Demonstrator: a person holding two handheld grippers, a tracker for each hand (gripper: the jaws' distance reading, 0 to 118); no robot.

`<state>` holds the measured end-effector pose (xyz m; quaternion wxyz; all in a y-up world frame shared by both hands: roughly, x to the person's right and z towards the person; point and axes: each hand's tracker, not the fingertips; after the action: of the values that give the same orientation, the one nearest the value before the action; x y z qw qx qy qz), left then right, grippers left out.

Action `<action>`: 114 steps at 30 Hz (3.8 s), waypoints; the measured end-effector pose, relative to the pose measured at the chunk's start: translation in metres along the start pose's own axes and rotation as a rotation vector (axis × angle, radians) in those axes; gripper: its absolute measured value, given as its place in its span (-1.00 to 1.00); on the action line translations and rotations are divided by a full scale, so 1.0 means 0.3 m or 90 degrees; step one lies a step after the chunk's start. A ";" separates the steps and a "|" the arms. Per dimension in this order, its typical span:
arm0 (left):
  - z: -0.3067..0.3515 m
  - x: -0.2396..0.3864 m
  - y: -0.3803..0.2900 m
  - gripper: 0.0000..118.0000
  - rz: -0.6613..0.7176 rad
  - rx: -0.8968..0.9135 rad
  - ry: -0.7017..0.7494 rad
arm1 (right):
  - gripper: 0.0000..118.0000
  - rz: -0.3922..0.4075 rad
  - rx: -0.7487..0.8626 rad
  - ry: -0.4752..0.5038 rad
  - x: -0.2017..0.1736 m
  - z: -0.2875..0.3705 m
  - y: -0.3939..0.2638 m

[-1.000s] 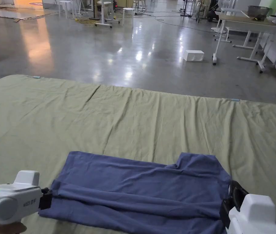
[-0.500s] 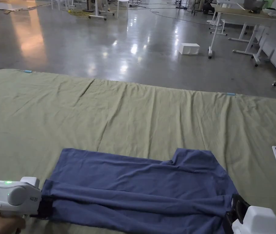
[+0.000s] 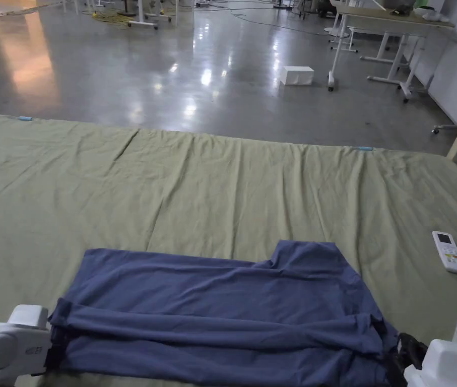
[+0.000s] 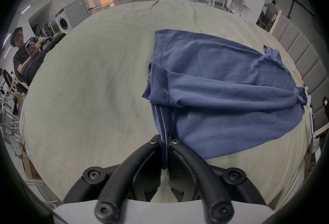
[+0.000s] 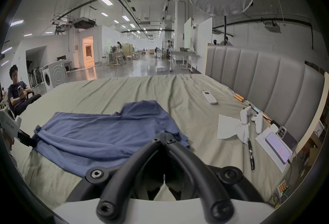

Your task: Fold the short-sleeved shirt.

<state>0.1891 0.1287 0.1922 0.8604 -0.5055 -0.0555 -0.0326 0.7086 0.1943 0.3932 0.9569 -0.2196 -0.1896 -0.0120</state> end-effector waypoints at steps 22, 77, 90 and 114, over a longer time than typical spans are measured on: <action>0.014 -0.004 -0.009 -0.90 0.011 0.023 0.003 | 0.10 0.096 -0.349 0.080 0.088 -0.435 -0.167; 0.241 -0.161 -0.354 -0.90 0.096 0.038 -0.025 | -0.95 0.100 -0.344 0.086 0.108 0.047 -0.258; 0.226 -0.076 -0.374 -0.32 0.041 0.052 0.031 | 0.20 0.155 -0.286 0.028 0.038 0.047 -0.274; 0.521 0.219 -0.113 -0.93 0.015 0.528 0.039 | -0.99 0.038 0.212 0.079 -0.310 0.155 0.150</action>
<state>0.2405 0.2487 0.3055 0.9927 -0.1154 -0.0325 -0.0124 0.6106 0.2491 0.3789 0.9898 -0.0622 -0.1231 0.0344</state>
